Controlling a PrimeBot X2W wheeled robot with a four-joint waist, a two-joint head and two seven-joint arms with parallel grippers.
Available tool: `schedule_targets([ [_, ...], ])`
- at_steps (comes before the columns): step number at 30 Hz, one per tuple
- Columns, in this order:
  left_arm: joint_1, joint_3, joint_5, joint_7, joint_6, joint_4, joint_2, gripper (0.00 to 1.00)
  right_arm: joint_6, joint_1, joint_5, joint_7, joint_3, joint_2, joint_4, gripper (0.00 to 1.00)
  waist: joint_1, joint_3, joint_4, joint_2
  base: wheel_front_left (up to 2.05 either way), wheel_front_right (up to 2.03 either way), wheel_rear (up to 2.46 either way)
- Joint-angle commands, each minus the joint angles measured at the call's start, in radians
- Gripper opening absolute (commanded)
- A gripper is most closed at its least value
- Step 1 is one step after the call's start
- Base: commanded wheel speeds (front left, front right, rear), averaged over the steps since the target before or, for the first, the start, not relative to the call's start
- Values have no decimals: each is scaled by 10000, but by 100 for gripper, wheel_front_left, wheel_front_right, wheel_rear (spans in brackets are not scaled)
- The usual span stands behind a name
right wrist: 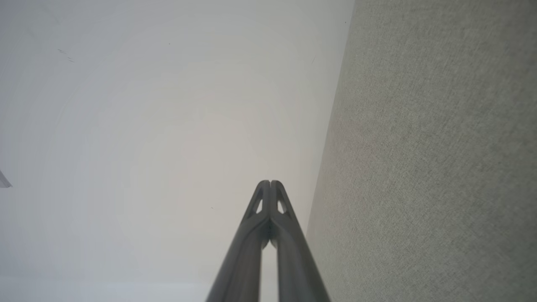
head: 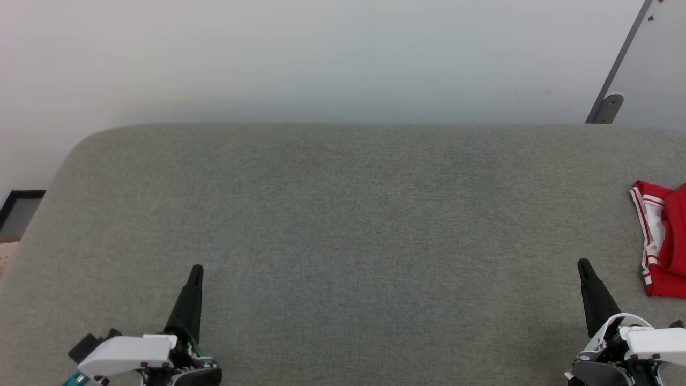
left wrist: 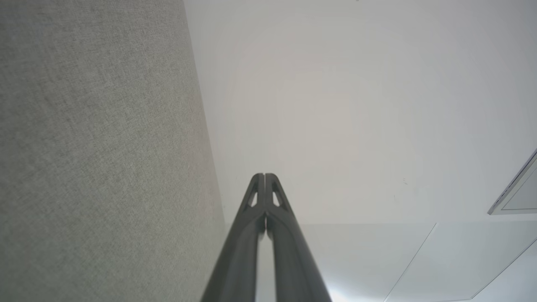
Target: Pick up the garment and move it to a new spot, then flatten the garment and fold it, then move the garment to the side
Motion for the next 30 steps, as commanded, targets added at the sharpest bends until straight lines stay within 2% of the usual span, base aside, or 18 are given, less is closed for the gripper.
schedule_targets([
  [1,-96,18,-29,20,-53,-3,-3,0,-14,-32,40,27,-2,33,1,0,0,0,0,-1,0,0,0],
  [30,-94,15,-31,18,-53,-8,-1,0,-14,-31,42,25,-1,33,0,0,0,0,0,-1,0,0,0],
])
